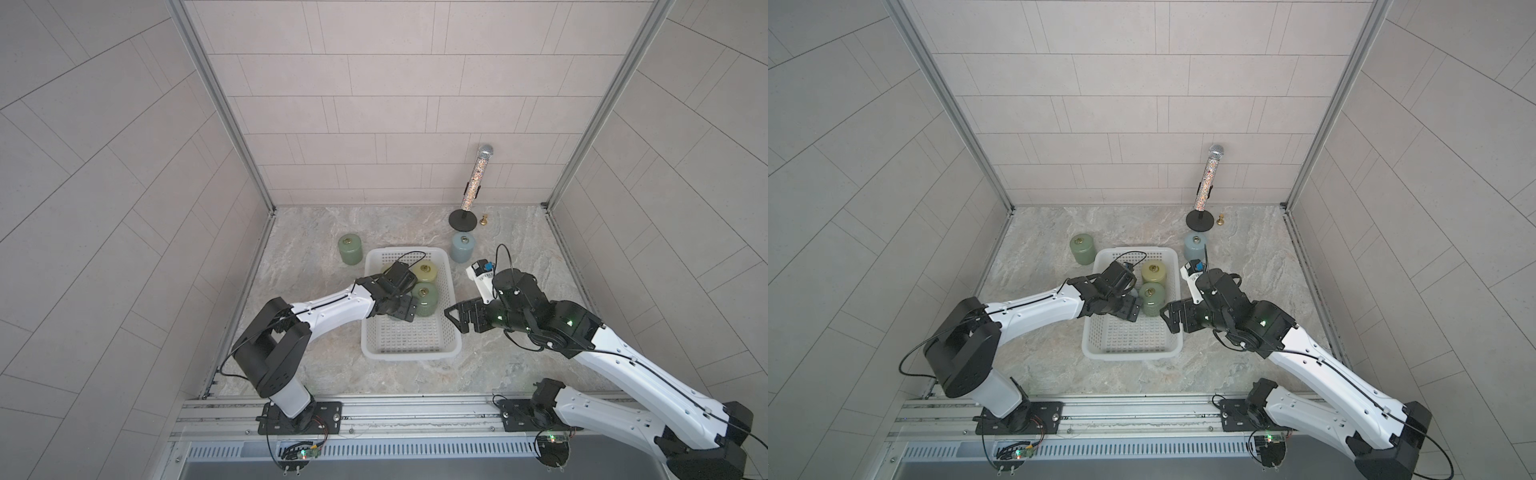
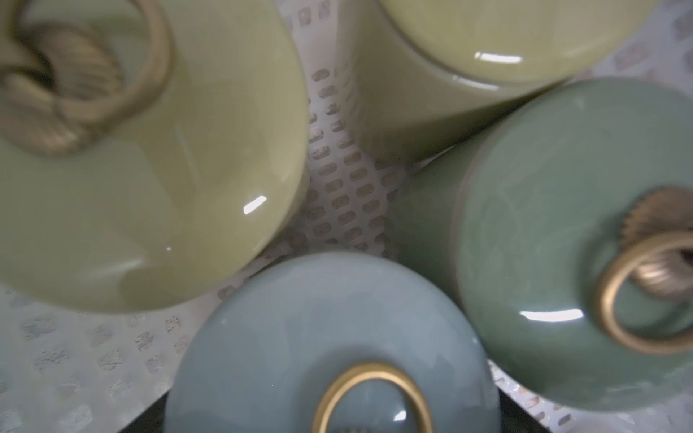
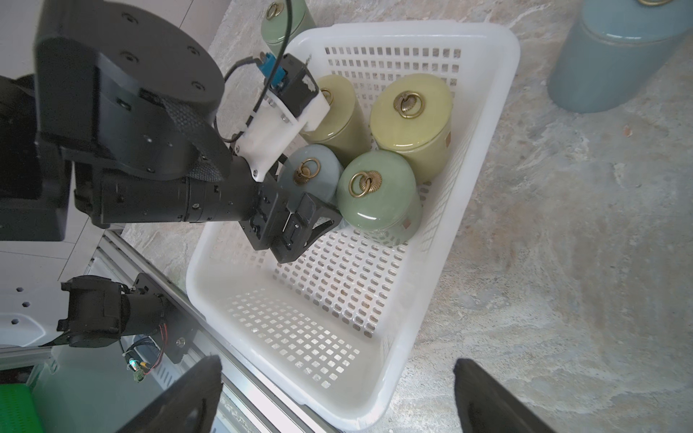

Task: Take the tea canister out of the basket
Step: Pick up the tea canister from the basket.

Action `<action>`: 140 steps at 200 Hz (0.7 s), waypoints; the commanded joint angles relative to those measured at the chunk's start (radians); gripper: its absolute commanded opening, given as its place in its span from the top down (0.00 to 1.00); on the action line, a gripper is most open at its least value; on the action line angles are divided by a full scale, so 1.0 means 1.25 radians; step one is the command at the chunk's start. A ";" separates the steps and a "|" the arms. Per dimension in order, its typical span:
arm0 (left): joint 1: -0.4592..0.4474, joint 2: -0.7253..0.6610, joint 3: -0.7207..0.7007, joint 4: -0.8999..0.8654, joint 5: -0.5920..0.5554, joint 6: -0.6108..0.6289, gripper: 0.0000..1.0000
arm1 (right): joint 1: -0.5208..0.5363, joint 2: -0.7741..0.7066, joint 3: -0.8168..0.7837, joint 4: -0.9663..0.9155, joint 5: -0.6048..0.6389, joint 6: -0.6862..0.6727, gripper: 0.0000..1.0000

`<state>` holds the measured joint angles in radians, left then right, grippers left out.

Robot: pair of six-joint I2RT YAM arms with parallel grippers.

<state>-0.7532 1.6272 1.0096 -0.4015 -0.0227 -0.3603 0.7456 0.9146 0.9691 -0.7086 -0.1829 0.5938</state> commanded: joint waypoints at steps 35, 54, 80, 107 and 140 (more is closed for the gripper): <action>0.001 0.026 -0.013 -0.066 -0.060 0.009 0.03 | 0.004 0.000 0.001 -0.005 0.005 0.006 0.00; 0.001 0.041 -0.006 -0.054 -0.064 0.005 0.03 | 0.003 0.000 0.001 -0.005 0.006 0.005 0.00; 0.000 0.060 0.005 -0.044 -0.068 -0.002 0.03 | 0.004 -0.002 0.001 -0.006 0.006 0.006 0.00; 0.000 0.061 0.004 -0.028 -0.067 -0.003 0.02 | 0.004 -0.007 -0.002 -0.009 0.008 0.010 0.00; -0.003 0.053 0.000 -0.027 -0.070 -0.001 0.07 | 0.005 -0.005 -0.008 -0.010 0.007 0.011 0.00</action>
<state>-0.7624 1.6920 1.0161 -0.3855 -0.0574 -0.3614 0.7460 0.9169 0.9691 -0.7078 -0.1829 0.6014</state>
